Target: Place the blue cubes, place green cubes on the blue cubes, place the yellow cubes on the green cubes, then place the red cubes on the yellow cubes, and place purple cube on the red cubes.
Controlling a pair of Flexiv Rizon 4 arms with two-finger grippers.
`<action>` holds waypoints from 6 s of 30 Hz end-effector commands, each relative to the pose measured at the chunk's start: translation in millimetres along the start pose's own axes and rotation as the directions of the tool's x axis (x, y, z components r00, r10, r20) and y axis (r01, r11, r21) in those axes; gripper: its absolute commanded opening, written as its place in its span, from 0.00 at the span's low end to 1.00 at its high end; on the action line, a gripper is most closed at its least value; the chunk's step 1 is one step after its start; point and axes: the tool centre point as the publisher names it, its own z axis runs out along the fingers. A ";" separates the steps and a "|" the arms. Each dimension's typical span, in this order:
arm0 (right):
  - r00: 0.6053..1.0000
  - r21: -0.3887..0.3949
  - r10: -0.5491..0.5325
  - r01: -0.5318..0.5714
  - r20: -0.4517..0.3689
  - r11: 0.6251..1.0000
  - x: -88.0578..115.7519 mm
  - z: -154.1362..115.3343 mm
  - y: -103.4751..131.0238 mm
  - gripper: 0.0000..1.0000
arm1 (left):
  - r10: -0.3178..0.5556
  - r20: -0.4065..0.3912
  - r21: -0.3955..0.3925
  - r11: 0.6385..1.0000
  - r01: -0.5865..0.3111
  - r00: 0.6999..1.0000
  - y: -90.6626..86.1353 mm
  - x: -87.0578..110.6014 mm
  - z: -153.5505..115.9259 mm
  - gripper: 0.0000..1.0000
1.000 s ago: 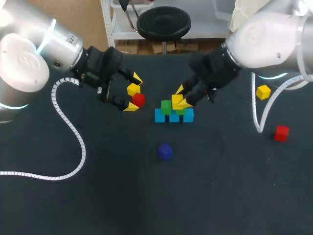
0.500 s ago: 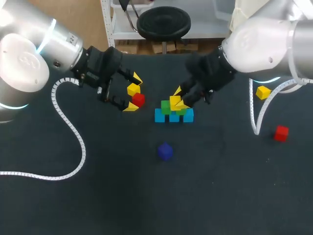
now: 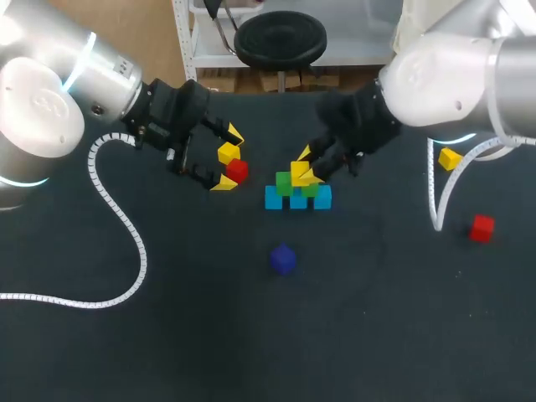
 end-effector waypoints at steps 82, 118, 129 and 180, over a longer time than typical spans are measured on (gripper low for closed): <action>0.999 0.026 0.033 -0.033 0.016 0.999 -0.9 -0.4 -13.5 1.00 | -0.002 -0.006 0.005 1.000 0.002 1.000 2.1 -0.6 0.3 1.00; 0.988 0.059 -0.018 0.009 0.152 0.998 32.2 -63.8 0.8 0.27 | -0.002 -0.006 0.005 1.000 0.002 1.000 2.1 -0.6 0.3 1.00; 0.982 0.049 0.013 -0.023 0.187 0.999 28.0 -51.0 9.2 0.00 | -0.002 -0.006 0.005 1.000 0.002 1.000 2.1 -0.6 0.3 1.00; 0.980 -0.038 -0.001 0.009 0.198 0.999 12.1 -8.9 -10.3 0.00 | -0.002 -0.006 0.005 1.000 0.002 1.000 2.1 -0.6 0.3 1.00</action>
